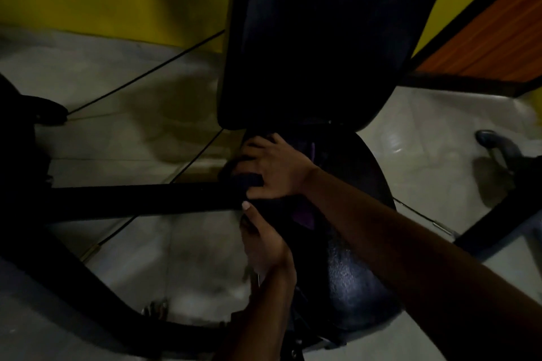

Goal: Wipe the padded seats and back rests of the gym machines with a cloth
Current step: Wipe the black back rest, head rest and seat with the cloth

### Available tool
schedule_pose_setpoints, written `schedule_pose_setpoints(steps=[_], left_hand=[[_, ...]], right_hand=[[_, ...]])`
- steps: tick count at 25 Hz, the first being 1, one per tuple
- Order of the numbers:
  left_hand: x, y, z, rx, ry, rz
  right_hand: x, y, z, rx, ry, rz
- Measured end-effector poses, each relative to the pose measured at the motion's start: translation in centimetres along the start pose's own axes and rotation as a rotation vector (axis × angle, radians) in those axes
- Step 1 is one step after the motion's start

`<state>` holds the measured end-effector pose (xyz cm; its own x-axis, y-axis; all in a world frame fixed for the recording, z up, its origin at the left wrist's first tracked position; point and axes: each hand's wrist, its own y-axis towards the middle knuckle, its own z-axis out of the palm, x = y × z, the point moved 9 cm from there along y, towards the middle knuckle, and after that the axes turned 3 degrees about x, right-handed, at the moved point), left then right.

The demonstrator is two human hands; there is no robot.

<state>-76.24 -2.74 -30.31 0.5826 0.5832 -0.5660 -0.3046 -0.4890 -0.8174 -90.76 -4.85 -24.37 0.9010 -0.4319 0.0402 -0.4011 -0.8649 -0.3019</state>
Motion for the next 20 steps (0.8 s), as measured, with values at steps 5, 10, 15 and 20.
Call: schedule_pose_setpoints(steps=[5,10,15,20], left_hand=[[-0.5,-0.1,-0.1,-0.067,0.088,0.071],[-0.7,0.0,-0.4,-0.116,0.12,0.108],[-0.6,0.2,-0.3,-0.153,0.172,0.133],[-0.3,0.7,-0.3,-0.15,0.182,0.152]], right_hand=[[-0.6,1.1,-0.4,-0.002,0.009,0.004],[-2.3,1.8,0.2,0.097,0.038,-0.001],[-9.4,1.7,1.1,0.049,0.226,0.363],[-14.5,-7.5,3.2,-0.063,0.313,0.744]])
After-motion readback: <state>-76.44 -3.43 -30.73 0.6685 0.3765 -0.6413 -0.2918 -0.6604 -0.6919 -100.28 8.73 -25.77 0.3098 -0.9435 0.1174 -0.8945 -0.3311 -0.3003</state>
